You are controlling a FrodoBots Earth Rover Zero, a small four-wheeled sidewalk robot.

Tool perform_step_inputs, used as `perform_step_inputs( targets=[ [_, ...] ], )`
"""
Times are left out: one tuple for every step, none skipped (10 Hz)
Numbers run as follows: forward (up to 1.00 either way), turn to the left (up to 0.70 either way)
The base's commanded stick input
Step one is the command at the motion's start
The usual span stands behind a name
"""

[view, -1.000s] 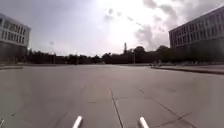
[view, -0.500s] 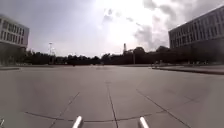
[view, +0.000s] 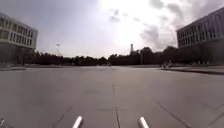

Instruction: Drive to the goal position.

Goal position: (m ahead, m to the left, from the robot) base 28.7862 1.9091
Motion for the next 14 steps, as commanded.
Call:
perform_step_inputs(
  targets=[
    [1.0, 0.1],
    [1.0, 0.3],
    [1.0, 0.35],
    [1.0, 0.02],
    [1.0, -0.01],
    [1.0, -0.01],
    [1.0, -0.01],
    [1.0, -0.01],
    [1.0, 0.14],
    [1.0, 0.22],
    [1.0, 0.22],
    [1.0, 0.01],
    [1.0, 0.02],
    [1.0, 0.15]
  ],
)
